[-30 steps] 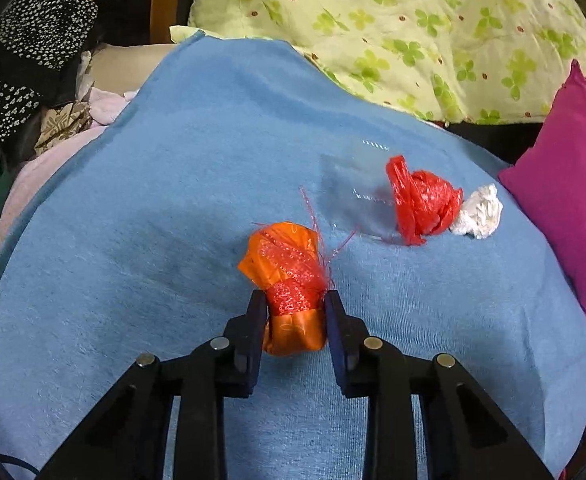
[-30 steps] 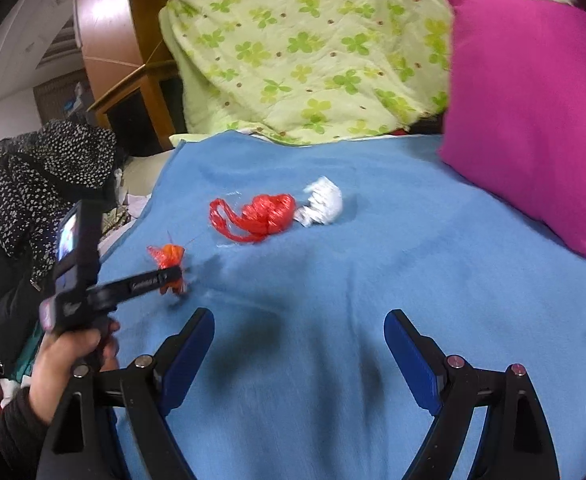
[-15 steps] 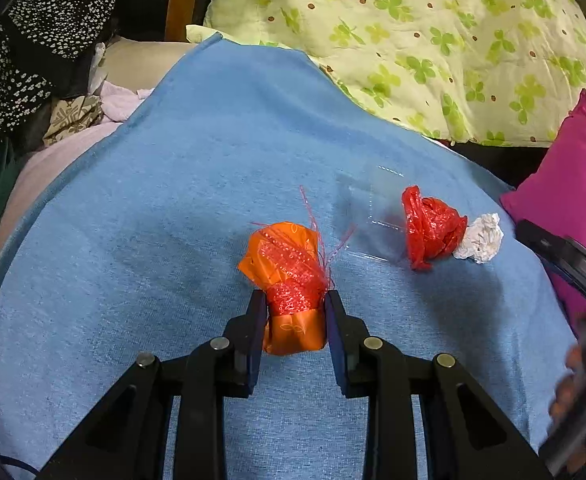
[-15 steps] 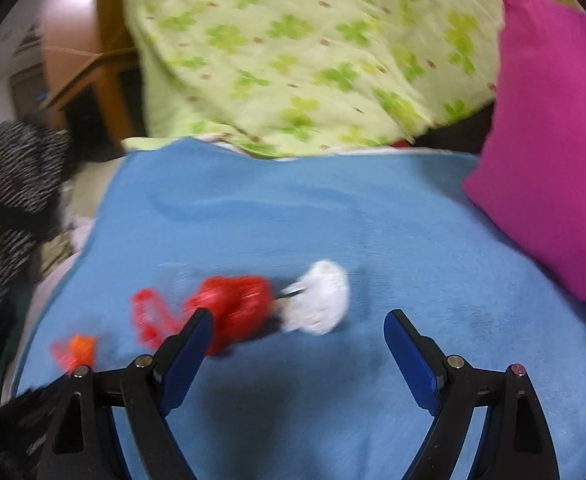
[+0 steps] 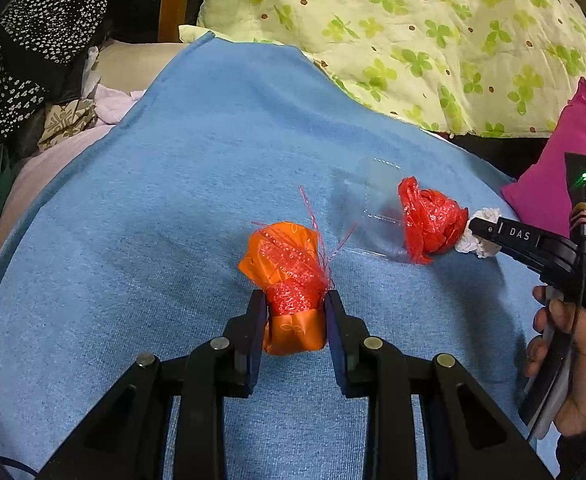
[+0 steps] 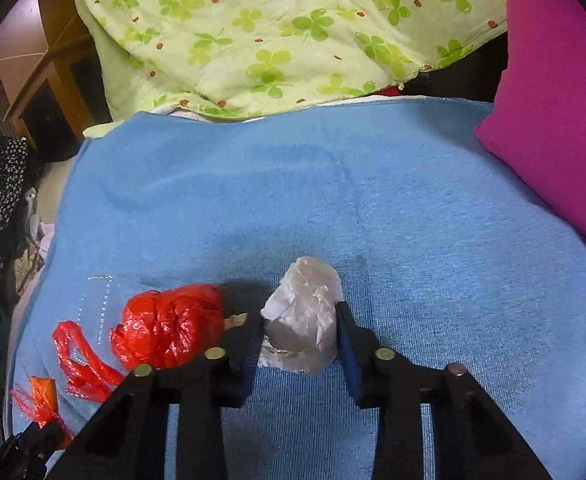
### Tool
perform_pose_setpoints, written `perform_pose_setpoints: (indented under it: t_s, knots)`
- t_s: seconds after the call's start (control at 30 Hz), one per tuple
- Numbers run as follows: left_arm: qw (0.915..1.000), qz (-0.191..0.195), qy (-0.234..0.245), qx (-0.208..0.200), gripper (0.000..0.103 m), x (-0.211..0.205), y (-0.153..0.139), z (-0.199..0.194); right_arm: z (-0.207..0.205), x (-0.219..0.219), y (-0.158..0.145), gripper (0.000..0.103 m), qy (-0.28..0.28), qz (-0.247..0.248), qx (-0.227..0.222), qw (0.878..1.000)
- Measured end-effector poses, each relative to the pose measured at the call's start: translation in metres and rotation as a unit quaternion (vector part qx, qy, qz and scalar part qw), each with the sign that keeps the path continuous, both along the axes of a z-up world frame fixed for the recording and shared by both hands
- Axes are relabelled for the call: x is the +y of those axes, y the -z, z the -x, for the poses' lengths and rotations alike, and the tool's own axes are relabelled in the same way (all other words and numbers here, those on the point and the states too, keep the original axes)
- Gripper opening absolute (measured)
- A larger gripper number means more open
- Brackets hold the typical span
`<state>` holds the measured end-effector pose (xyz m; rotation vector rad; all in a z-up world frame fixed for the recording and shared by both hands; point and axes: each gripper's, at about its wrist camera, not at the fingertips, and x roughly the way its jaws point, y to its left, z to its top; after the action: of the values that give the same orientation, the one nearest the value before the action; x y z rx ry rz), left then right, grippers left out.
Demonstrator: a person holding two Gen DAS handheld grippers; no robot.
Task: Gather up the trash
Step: 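Grasp the white tissue wad with the right tool while the left holds the candy, then carry the orange candy and white tissue with both tools to the wastebasket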
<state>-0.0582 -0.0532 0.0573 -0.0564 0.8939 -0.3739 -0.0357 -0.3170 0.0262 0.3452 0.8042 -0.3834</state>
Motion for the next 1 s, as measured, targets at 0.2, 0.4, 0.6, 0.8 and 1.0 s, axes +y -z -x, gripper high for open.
perform_pose_setpoints:
  t_s: [0.2,0.4,0.6,0.8,1.0]
  knots:
    - [0.9999,-0.002,0.009,-0.009,0.031,-0.002,-0.001,0.001,0.027,0.001,-0.016,0.029,-0.004,0.012,-0.015,1.000]
    - [0.9994,-0.018,0.017,-0.023,0.031,-0.008,0.000,0.009,0.069,0.006,-0.037,0.029,0.001,0.016,-0.032,0.999]
    - [0.9980,-0.040,0.036,-0.031,0.031,-0.019,-0.003,0.025,0.120,0.016,-0.052,0.029,0.000,0.017,-0.044,0.999]
    - [0.9969,-0.045,0.062,-0.017,0.031,-0.029,-0.010,0.059,0.179,0.020,-0.062,0.030,0.007,0.015,-0.055,0.998]
    - [0.9953,-0.052,0.077,-0.026,0.031,-0.034,-0.030,0.093,0.234,0.023,-0.067,0.030,0.023,0.003,-0.067,0.998]
